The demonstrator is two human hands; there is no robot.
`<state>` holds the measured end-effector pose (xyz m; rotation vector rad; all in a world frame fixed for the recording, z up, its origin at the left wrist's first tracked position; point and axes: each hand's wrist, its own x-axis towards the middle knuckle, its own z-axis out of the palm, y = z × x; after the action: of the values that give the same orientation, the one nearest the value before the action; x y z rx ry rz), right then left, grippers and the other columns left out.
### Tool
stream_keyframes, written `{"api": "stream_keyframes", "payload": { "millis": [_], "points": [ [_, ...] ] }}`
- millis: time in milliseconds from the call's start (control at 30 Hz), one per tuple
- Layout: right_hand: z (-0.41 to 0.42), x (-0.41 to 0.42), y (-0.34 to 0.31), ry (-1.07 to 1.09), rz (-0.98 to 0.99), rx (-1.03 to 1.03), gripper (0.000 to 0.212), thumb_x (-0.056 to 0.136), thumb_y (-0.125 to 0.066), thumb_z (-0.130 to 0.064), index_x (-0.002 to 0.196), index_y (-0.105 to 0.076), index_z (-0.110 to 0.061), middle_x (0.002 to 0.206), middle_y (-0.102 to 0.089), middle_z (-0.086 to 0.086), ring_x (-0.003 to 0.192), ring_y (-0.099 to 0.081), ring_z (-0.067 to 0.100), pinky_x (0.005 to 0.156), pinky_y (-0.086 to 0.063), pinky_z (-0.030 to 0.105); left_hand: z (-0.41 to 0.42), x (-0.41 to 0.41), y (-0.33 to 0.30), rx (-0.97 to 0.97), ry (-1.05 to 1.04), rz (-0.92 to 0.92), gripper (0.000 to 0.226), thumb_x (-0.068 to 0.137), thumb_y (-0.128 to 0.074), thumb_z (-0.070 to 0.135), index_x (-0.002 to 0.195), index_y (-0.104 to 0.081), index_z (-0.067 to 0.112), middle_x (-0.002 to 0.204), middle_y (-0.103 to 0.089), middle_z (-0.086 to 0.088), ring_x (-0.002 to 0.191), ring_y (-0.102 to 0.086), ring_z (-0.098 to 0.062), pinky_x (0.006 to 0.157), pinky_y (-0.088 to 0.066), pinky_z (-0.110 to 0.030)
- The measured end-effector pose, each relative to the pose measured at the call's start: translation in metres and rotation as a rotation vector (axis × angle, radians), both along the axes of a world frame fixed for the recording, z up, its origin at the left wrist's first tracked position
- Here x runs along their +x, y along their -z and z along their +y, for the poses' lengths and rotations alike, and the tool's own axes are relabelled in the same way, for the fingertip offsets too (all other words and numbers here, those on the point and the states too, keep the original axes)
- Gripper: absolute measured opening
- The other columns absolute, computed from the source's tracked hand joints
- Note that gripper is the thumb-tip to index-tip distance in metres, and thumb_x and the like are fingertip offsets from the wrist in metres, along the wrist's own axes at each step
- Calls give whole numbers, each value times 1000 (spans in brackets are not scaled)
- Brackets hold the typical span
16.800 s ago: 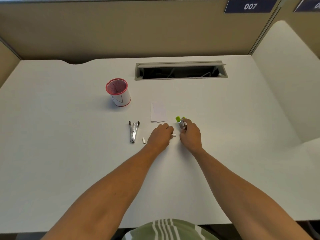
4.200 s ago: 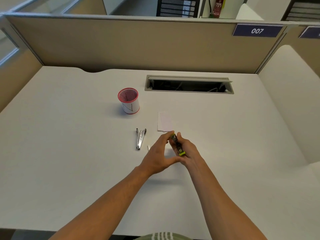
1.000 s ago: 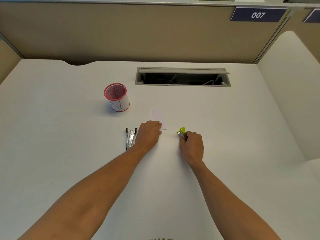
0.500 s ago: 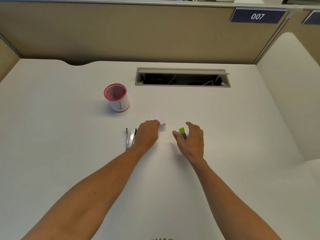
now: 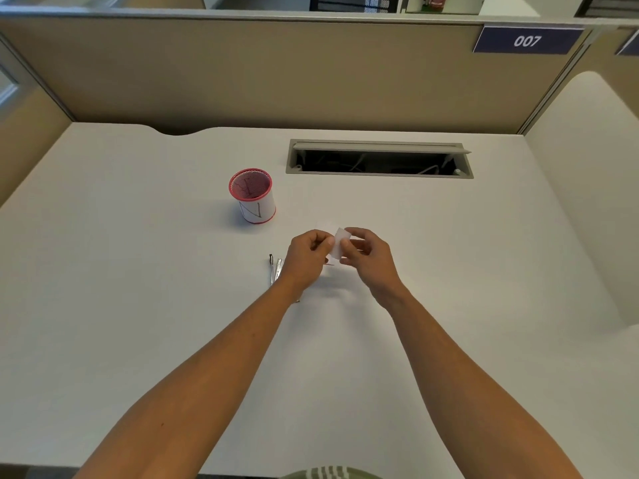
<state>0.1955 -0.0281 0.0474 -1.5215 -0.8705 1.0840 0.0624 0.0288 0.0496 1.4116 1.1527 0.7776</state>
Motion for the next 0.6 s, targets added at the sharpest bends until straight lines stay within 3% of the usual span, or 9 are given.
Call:
{"api": "stream_keyframes", "payload": {
  "millis": [133, 233, 333, 400, 467, 600],
  "points": [
    [-3, 0, -2, 16, 286, -9, 16, 93, -65, -13, 107, -61, -5, 100, -70, 20, 92, -70, 32, 89, -57, 43, -2, -5, -1, -61, 17, -4, 11, 94, -58, 15, 90, -68, 12, 89, -66, -1, 83, -57, -14, 73, -46, -22],
    [-7, 0, -1, 23, 331, -7, 6, 91, -65, -7, 96, -61, -6, 91, -69, 19, 86, -69, 32, 89, -57, 45, -5, -7, 1, -49, 3, 23, 8, 92, -60, 19, 96, -67, 15, 111, -63, -2, 102, -57, -15, 83, -41, -21],
    [-10, 1, -1, 58, 315, 0, 9, 88, -68, -4, 93, -61, -7, 89, -69, 18, 83, -68, 31, 84, -59, 42, -8, -8, 0, -59, -44, -8, 8, 90, -64, 28, 97, -64, 26, 118, -58, 3, 109, -53, -11, 85, -40, -21],
    [-11, 2, -2, 74, 293, 3, 12, 87, -70, -5, 94, -62, -8, 85, -70, 15, 80, -68, 28, 79, -60, 38, -7, -10, -2, -87, -111, -18, 9, 88, -66, 32, 95, -61, 34, 113, -59, 8, 101, -55, -8, 83, -46, -24],
    [-12, 2, -1, 89, 262, 5, 16, 85, -72, -4, 96, -62, -10, 79, -71, 10, 77, -69, 26, 74, -60, 35, -7, -13, -3, -134, -134, -93, 7, 87, -68, 27, 91, -64, 32, 101, -65, 10, 91, -61, -8, 71, -55, -24],
    [-12, 3, 2, 121, 163, 4, 27, 81, -77, -8, 103, -61, -14, 76, -70, 3, 80, -71, 25, 74, -61, 35, -9, -15, -5, -133, -80, -110, 7, 87, -69, 21, 85, -70, 28, 89, -70, 7, 77, -68, -11, 59, -55, -19]
  ]
}}
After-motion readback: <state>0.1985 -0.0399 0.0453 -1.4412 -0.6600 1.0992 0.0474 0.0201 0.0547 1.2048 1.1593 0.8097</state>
